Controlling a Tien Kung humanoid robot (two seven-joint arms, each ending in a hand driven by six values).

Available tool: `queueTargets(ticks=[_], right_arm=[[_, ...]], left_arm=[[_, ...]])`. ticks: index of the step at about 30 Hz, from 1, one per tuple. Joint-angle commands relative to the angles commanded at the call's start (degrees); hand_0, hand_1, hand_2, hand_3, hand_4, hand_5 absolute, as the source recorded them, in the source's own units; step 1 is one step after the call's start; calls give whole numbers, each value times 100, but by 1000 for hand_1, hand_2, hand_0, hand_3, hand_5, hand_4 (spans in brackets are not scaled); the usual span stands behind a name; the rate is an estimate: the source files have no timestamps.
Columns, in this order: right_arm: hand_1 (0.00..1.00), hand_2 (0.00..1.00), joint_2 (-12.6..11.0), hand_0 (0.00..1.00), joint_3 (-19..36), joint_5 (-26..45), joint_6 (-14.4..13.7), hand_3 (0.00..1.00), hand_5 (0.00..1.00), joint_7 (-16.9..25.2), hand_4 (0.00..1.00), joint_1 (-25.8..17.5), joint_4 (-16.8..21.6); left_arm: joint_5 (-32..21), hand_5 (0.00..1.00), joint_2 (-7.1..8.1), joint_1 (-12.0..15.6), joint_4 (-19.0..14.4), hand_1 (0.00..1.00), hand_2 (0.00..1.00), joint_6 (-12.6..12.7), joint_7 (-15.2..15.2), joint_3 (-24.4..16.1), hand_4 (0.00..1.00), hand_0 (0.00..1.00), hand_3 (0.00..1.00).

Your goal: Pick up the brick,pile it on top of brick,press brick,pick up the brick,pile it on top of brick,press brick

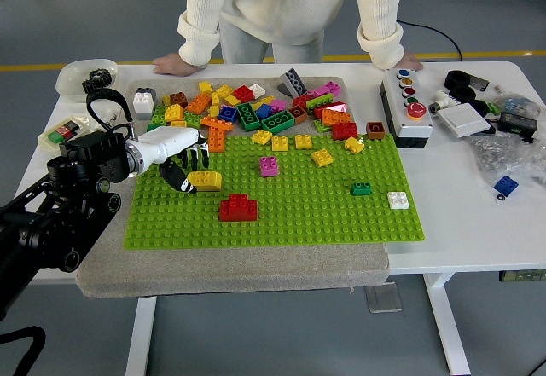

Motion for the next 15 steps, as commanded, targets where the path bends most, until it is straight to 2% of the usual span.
queueTargets(ticks=[10, 15], right_arm=[[652, 719, 1, 742, -1, 8, 1, 591, 327, -1, 813, 4, 0], [652, 719, 0, 742, 11, 2, 1, 591, 328, -3, 813, -1, 0]], left_arm=[[0, 2, 22, -5, -102, 414, 427, -94, 14, -140, 975, 515, 497], [0, 2, 52, 8, -312, 424, 437, -315, 15, -293, 966, 523, 485]])
